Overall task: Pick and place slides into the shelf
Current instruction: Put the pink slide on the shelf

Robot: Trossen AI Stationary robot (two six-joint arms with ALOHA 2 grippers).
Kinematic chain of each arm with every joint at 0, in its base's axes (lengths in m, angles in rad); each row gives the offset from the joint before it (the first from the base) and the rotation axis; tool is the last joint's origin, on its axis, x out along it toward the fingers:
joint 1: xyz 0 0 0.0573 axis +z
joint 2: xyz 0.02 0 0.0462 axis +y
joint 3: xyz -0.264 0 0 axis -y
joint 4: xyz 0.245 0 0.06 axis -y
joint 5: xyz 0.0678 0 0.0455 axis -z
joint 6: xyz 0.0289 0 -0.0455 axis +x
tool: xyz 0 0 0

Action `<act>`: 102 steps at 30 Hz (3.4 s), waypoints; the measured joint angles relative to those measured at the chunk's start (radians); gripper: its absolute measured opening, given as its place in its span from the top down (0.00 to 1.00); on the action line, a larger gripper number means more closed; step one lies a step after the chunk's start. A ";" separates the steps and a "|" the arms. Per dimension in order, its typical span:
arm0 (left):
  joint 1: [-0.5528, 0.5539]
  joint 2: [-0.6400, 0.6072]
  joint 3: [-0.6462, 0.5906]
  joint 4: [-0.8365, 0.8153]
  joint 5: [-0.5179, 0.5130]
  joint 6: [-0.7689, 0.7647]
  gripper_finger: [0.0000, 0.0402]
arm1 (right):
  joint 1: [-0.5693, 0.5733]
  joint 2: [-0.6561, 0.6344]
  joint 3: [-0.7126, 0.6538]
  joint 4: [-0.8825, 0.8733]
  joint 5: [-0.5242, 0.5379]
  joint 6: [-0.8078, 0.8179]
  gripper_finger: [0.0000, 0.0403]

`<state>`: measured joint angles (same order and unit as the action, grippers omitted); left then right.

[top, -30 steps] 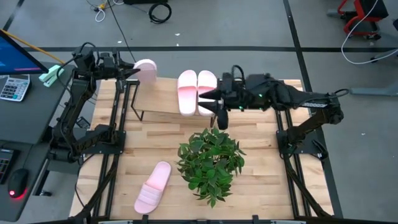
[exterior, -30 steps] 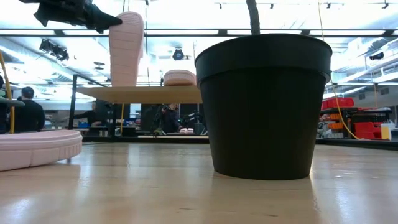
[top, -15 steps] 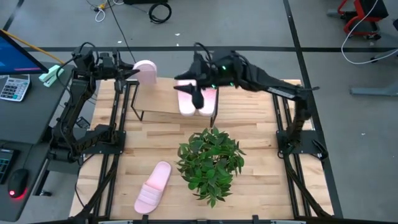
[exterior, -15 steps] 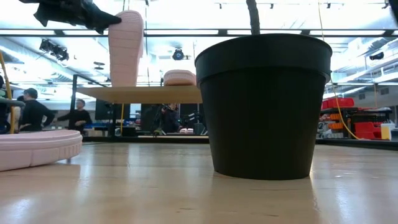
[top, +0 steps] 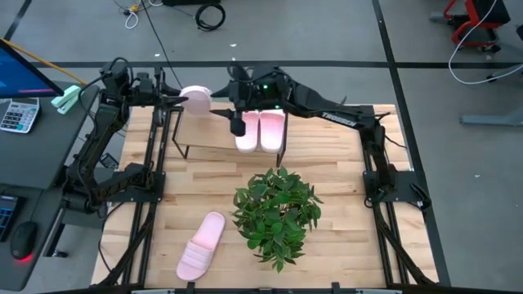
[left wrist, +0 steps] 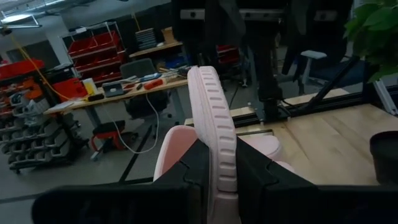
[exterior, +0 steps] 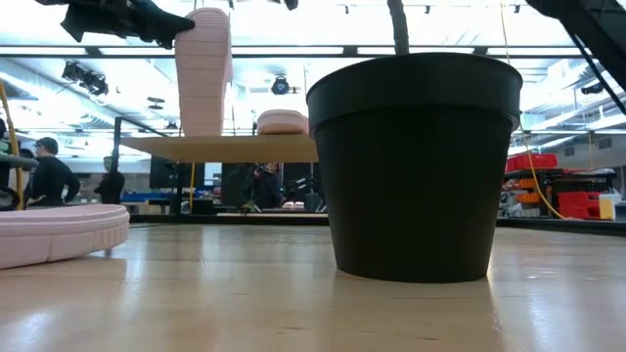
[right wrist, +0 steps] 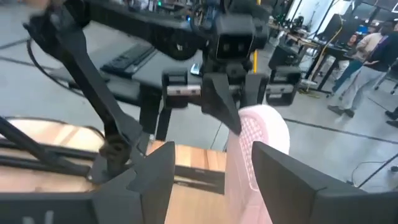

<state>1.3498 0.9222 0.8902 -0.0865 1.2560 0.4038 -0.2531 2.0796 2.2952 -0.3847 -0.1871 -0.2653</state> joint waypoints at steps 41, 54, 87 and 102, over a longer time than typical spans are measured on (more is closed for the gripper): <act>-0.076 0.000 0.000 -0.021 -0.002 0.011 0.88 | -0.039 0.059 0.000 0.120 0.019 0.115 0.47; -0.093 0.000 0.000 -0.023 0.012 0.007 0.88 | -0.037 0.115 0.000 0.207 -0.013 0.161 0.55; -0.062 -0.026 0.003 0.844 -0.024 -1.218 0.39 | -0.043 0.118 -0.001 0.290 0.040 -0.038 0.89; -0.113 -0.099 0.012 0.835 -0.149 -1.293 0.49 | -0.039 0.198 -0.001 0.352 -0.024 -0.108 0.89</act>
<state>1.2365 0.8234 0.9024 0.7483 1.1072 -0.8893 -0.2925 2.2778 2.2944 -0.0324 -0.2109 -0.3734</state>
